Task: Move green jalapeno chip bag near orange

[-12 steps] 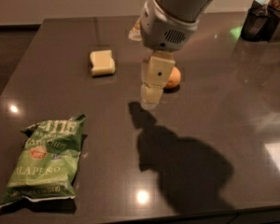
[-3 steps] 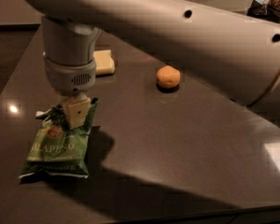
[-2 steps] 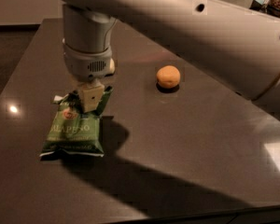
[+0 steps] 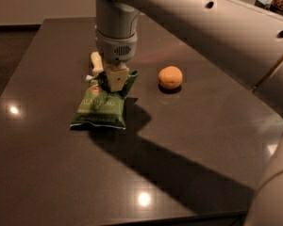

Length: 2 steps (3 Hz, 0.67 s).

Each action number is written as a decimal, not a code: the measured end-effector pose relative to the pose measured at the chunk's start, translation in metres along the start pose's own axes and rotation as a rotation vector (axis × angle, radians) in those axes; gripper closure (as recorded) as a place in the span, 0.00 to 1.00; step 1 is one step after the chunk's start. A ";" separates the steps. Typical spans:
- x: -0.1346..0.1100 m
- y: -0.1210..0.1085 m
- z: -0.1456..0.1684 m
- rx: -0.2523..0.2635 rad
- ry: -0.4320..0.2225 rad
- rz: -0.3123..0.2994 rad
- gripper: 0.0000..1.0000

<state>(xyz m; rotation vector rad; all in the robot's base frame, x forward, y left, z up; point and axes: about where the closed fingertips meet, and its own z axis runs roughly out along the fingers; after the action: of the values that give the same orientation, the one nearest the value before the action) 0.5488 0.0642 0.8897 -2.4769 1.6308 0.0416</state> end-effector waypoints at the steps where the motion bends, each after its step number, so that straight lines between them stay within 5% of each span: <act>1: 0.029 -0.020 0.001 0.027 0.044 0.058 1.00; 2: 0.048 -0.028 0.000 0.039 0.065 0.094 1.00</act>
Offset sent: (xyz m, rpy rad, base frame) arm 0.0596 -0.0548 -0.0015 -0.0700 -0.0450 -0.1553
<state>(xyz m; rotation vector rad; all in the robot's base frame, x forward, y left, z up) 0.5939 0.0317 0.8875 -2.3962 1.7557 -0.0585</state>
